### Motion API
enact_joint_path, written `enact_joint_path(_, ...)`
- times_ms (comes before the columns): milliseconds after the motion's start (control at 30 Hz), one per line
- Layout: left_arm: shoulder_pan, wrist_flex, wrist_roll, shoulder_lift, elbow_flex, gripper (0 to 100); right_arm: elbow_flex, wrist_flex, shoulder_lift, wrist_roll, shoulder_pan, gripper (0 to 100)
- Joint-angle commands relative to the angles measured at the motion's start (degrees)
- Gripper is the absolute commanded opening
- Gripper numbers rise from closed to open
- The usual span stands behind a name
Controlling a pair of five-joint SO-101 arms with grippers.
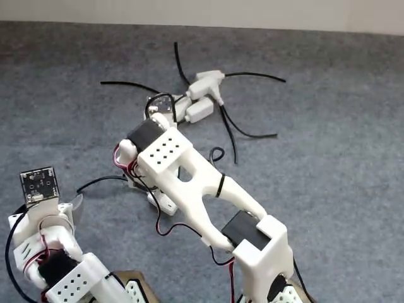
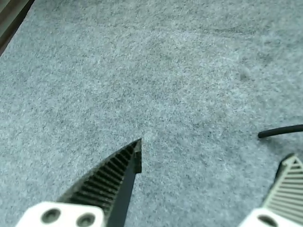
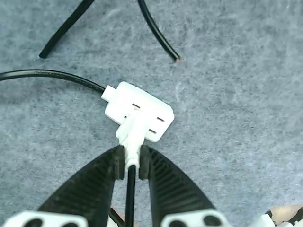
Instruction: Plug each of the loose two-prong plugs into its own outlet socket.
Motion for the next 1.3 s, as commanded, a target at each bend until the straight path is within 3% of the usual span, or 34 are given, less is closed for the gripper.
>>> enact_joint_path(0,-0.84,-0.79,-0.44,0.04,0.66,42,-0.13,-0.48,-0.66,0.88,0.75,4.7)
enact_joint_path(567,-0.84,-0.79,-0.44,-0.13,0.66,42,-6.37,1.98,8.66,1.05,0.66,4.7)
enact_joint_path(900,-0.92,-0.88,-0.44,-0.48,0.66,42,5.49,-5.41,8.75,3.6,1.1,4.4)
enact_joint_path(1267,-2.24,-0.79,-0.44,-0.48,-0.13,42,5.49,-7.78,15.69,4.75,5.58,4.0)
